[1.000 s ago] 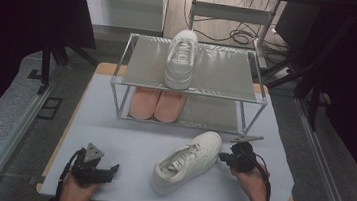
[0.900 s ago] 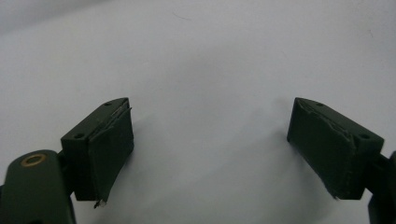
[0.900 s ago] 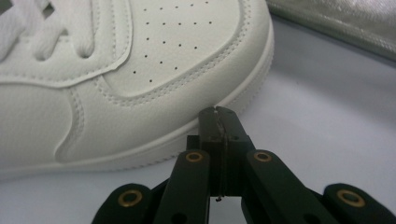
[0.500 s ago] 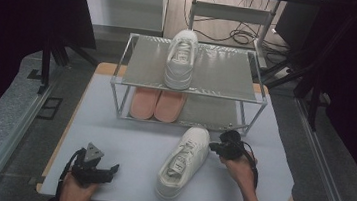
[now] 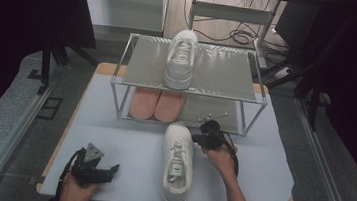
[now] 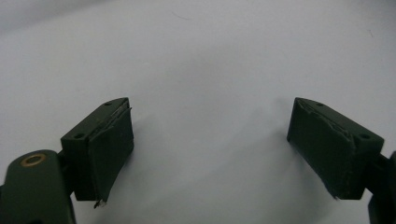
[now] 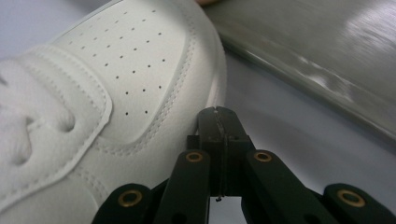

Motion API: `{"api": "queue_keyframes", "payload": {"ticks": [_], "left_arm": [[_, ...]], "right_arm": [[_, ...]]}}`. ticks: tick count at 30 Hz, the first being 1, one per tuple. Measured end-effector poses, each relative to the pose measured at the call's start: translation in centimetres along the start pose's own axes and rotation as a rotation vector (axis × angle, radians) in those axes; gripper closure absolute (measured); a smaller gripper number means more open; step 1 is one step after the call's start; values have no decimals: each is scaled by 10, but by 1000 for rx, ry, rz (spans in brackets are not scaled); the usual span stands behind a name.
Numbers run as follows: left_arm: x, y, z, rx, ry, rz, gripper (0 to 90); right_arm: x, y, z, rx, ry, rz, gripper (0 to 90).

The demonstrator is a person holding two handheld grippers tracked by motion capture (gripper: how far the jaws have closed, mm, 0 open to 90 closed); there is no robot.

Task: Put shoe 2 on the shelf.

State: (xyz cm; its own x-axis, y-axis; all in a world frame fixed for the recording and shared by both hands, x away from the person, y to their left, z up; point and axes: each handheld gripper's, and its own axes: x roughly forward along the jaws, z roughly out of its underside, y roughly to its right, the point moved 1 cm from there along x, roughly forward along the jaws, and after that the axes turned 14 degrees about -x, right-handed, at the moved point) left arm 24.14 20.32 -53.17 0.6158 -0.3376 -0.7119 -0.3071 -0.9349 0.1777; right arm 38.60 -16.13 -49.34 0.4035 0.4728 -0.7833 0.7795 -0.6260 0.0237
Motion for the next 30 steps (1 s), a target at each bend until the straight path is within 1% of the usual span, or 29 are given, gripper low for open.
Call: {"api": "queue_keyframes", "payload": {"ticks": [2, 3, 8, 9, 11, 12, 13, 15, 17, 18, 22, 24, 25, 27, 30], "left_arm": [[0, 0, 0, 0, 0, 0, 143], [0, 0, 0, 0, 0, 0, 143], [0, 0, 0, 0, 0, 0, 144], [0, 0, 0, 0, 0, 0, 144], [0, 0, 0, 1, 1, -1, 144], [0, 0, 0, 1, 1, -1, 144], [0, 1, 0, 1, 3, -2, 144], [0, 1, 0, 1, 3, -3, 144], [0, 0, 0, 1, 2, -2, 144], [0, 1, 0, 1, 2, -2, 144], [0, 0, 0, 1, 1, -1, 144], [0, 0, 0, 1, 2, -2, 144], [0, 0, 0, 1, 2, -2, 144], [0, 0, 0, 0, 1, -1, 144], [0, 0, 0, 1, 2, -2, 144]], "right_arm": [[6, -4, -7, -15, 3, -11, 900], [11, -8, -12, -22, 6, -23, 900], [25, -21, -28, -51, 22, -74, 900], [28, -24, -32, -67, 23, -86, 900], [31, -29, -37, -90, 18, -100, 900], [31, -29, -37, -90, 18, -100, 900], [29, -30, -39, -98, 7, -108, 900], [23, -28, -36, -92, 13, -131, 900], [14, -26, -32, -91, 16, -126, 900], [8, -25, -29, -100, 13, -128, 878], [-15, -26, -16, -106, -12, -145, 794], [-27, -28, -9, -111, -18, -146, 737], [-34, -30, -5, -113, -21, -156, 714], [-43, -32, 0, -118, -22, -146, 687], [-58, -37, 10, -120, -21, -150, 642]]}}
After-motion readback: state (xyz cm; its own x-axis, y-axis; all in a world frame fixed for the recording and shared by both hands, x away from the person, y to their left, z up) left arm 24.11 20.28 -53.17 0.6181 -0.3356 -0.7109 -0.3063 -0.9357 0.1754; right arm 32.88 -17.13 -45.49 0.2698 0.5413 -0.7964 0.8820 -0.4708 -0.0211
